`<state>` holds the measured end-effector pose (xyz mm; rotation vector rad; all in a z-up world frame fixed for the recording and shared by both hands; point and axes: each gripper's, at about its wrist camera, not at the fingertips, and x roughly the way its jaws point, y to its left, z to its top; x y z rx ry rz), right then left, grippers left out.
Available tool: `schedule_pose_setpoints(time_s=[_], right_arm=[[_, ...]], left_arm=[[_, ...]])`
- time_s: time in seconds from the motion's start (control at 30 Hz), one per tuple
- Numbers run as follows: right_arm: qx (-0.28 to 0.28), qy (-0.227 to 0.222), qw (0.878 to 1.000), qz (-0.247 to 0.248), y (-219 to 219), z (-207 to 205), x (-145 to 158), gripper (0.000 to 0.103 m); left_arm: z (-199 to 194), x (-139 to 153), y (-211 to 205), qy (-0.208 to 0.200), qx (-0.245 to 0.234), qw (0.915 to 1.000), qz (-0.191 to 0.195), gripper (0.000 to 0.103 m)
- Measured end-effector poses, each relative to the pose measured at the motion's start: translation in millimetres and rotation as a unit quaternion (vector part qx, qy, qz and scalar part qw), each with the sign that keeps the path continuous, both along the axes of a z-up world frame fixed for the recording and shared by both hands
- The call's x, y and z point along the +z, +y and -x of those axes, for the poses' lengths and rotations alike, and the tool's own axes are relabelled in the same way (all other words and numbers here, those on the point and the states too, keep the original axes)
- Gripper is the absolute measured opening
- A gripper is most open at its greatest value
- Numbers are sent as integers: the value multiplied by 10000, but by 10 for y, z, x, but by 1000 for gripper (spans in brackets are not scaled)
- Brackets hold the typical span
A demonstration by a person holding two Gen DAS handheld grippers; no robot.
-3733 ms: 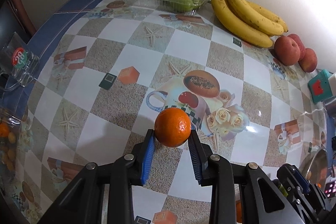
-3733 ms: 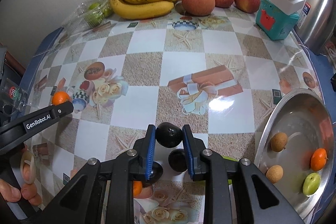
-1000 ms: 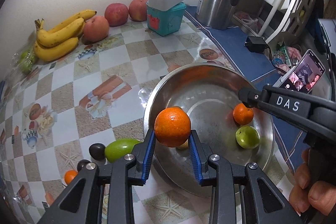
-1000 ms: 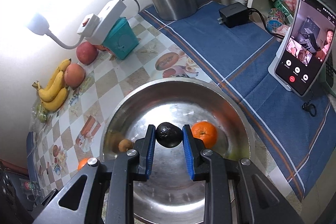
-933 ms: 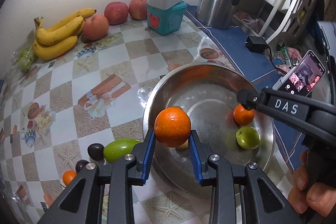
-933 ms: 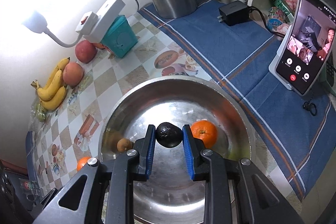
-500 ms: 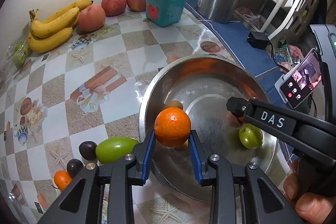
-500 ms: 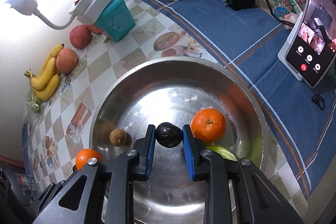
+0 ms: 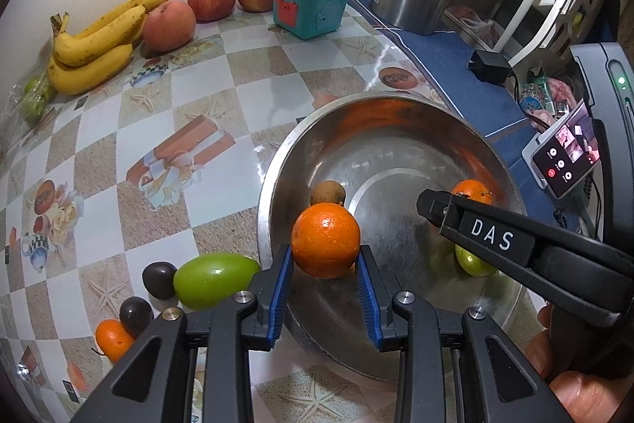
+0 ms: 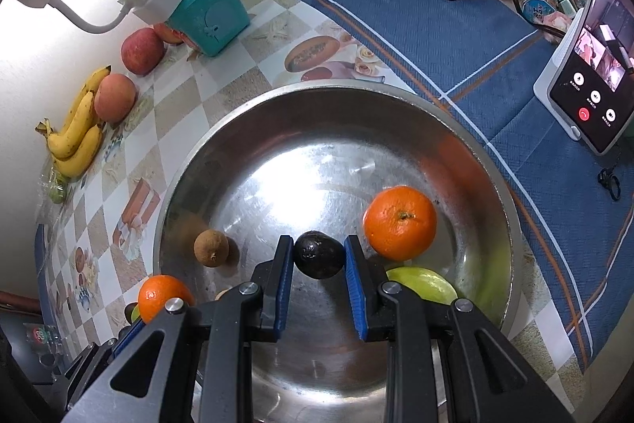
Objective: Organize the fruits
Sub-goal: 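Open both tools to drop the plum and orange into the bowl, then move both open tools back toward the remaining fruit on the table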
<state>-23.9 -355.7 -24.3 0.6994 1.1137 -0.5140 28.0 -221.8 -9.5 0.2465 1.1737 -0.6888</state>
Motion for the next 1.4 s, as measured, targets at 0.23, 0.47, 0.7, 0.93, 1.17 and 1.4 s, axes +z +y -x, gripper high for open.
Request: schedule_pose_setpoints(time_s=[0.23,0.47,0.7,0.93,1.17,1.4], right_arm=[[27,80,9999,86,23,-33,-7,27],[16,70,9999,113,21,-20,15,36],[-10,-22,9999,160,15,2,87,41],[-7,-186,9994,295,35,19,232,41],[9,-181,9994,296,46,8,247,41],[85,-172,9994,294,87,-13,240,41]], left_arm=[[-9,-16,5,18,27,10000,-7,35],[-21,-11,17,29,54,10000,-6,36],[-21,78,34,-27,51,9999,93,44],[-44,156,86,-61,147,9997,179,44],[-172,185,254,-32,472,9986,219,44],[-383,168,552,73,1028,9944,241,44]])
